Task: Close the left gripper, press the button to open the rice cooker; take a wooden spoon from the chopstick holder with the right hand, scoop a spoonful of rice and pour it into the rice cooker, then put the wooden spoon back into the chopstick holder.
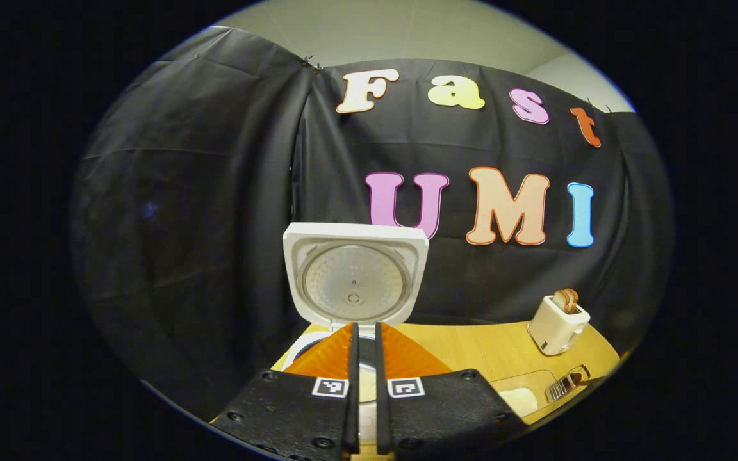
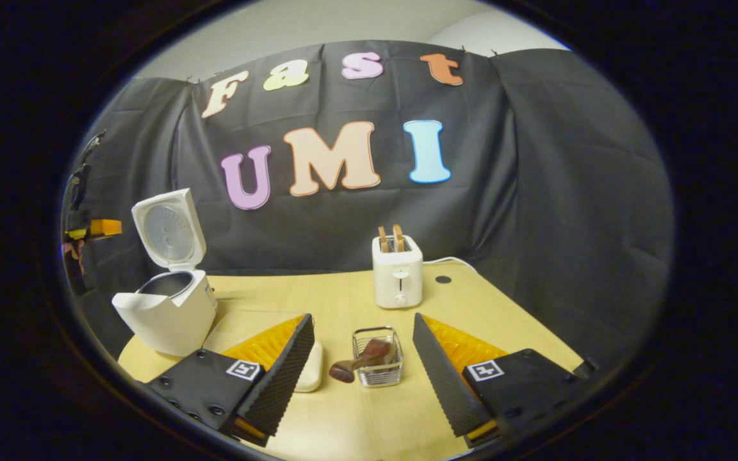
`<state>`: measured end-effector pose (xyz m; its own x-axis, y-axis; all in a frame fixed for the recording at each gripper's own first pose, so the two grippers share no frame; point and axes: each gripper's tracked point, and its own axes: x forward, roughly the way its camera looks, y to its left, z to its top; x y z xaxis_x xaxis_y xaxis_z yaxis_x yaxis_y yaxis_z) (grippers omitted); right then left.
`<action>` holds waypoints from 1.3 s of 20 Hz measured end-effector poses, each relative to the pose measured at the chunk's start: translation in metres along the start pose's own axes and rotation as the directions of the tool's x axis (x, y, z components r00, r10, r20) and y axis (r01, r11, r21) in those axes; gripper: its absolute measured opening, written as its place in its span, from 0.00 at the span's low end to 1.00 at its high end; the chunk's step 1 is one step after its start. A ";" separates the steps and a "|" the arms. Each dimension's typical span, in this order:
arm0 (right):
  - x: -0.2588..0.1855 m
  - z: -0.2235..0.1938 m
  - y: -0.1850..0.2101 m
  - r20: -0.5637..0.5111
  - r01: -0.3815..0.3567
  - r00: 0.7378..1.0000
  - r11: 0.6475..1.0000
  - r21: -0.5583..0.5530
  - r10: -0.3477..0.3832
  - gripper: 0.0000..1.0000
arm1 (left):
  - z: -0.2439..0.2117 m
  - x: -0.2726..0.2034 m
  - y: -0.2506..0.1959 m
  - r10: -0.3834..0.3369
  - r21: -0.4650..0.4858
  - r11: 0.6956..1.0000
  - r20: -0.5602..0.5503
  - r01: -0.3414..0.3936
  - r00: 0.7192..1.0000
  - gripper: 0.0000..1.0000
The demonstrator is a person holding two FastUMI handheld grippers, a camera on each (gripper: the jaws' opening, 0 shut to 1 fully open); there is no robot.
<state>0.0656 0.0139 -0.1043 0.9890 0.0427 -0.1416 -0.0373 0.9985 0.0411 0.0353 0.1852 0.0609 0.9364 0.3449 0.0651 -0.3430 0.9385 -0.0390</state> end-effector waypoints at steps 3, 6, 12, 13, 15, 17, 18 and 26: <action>0.005 -0.022 0.008 -0.002 0.010 1.000 1.000 -0.013 -0.010 1.00 | -0.007 -0.005 0.007 -0.013 0.009 1.000 -0.015 0.013 1.000 0.47; 0.015 -0.044 0.017 0.010 0.019 1.000 1.000 -0.022 -0.019 0.95 | -0.010 -0.008 0.023 -0.002 0.045 0.999 -0.018 0.002 1.000 0.99; 0.047 -0.075 0.016 0.082 0.101 0.992 0.994 -0.052 -0.097 0.97 | -0.030 -0.006 0.030 -0.061 0.094 0.993 -0.059 0.066 0.996 0.95; 0.053 -0.080 0.016 0.094 0.114 0.990 0.992 -0.046 -0.109 0.98 | -0.034 -0.003 0.031 -0.069 0.106 0.991 -0.072 0.077 0.995 0.95; 0.061 -0.087 0.016 0.127 0.130 0.984 0.991 -0.028 -0.125 0.98 | -0.040 0.000 0.024 -0.102 0.112 0.987 -0.084 0.111 0.991 0.95; 0.069 -0.090 0.019 0.165 0.138 0.977 0.990 -0.020 -0.133 0.99 | -0.047 0.004 0.013 -0.146 0.110 0.982 -0.090 0.155 0.985 0.95; 0.073 -0.092 0.020 0.177 0.138 0.975 0.990 -0.021 -0.132 1.00 | -0.050 0.006 0.006 -0.165 0.104 0.979 -0.096 0.175 0.982 0.94; 0.095 -0.079 0.009 0.262 0.142 0.954 0.989 0.032 -0.145 0.70 | -0.063 0.013 -0.029 -0.272 0.023 0.961 -0.129 0.277 0.954 0.95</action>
<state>0.1475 0.0301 -0.1958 0.9865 -0.1134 0.1179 0.1079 0.9928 0.0520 0.0624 0.1616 -0.0004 0.9958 0.0721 -0.0562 -0.0720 0.9974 0.0036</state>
